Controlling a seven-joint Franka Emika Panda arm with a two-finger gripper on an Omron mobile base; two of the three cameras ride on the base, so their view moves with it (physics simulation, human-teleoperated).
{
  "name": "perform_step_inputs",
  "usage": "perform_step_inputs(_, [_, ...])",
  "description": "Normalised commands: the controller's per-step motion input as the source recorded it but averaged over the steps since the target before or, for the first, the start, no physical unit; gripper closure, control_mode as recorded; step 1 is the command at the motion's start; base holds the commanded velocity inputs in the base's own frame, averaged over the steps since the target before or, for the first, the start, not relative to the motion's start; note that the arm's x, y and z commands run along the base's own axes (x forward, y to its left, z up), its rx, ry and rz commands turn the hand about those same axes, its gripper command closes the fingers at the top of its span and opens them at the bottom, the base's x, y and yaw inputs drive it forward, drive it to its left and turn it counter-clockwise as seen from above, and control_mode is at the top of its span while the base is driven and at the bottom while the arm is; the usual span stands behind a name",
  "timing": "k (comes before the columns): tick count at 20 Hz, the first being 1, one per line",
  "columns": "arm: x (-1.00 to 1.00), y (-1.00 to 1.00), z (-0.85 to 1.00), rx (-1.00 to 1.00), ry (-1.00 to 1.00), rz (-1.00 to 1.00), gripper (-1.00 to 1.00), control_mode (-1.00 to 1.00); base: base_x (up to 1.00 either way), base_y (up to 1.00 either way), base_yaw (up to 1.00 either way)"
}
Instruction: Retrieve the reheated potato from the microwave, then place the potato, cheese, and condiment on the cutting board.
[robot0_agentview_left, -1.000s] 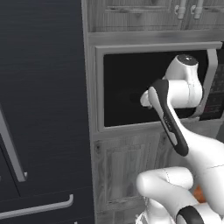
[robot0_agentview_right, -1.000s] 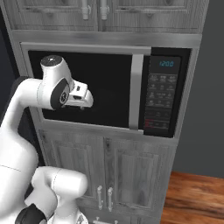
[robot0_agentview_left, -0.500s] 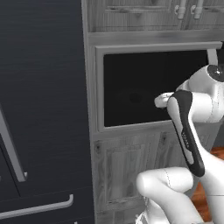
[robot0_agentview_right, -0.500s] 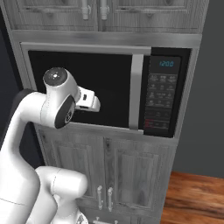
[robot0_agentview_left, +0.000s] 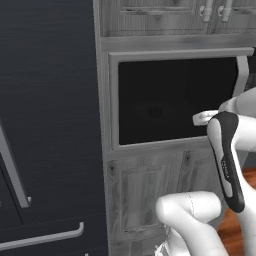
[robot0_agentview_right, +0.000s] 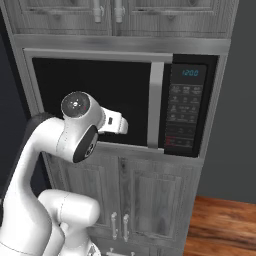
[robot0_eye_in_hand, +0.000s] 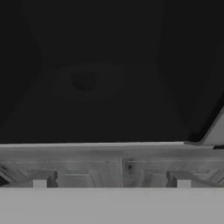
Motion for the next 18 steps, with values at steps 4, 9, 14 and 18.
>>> perform_step_inputs(4, [-0.05,-0.48,0.16,0.00,0.10,-0.06,-1.00,-1.00,0.00,0.00,0.00])
perform_step_inputs(9, [-0.04,-0.47,0.18,0.00,0.14,-0.09,-1.00,-1.00,0.00,0.00,0.00])
perform_step_inputs(14, [0.00,-0.41,0.15,0.04,0.12,-0.09,-1.00,-1.00,0.00,0.00,0.00])
perform_step_inputs(18, [0.00,-0.32,0.08,0.06,0.00,-0.01,-1.00,-1.00,0.00,0.00,0.00])
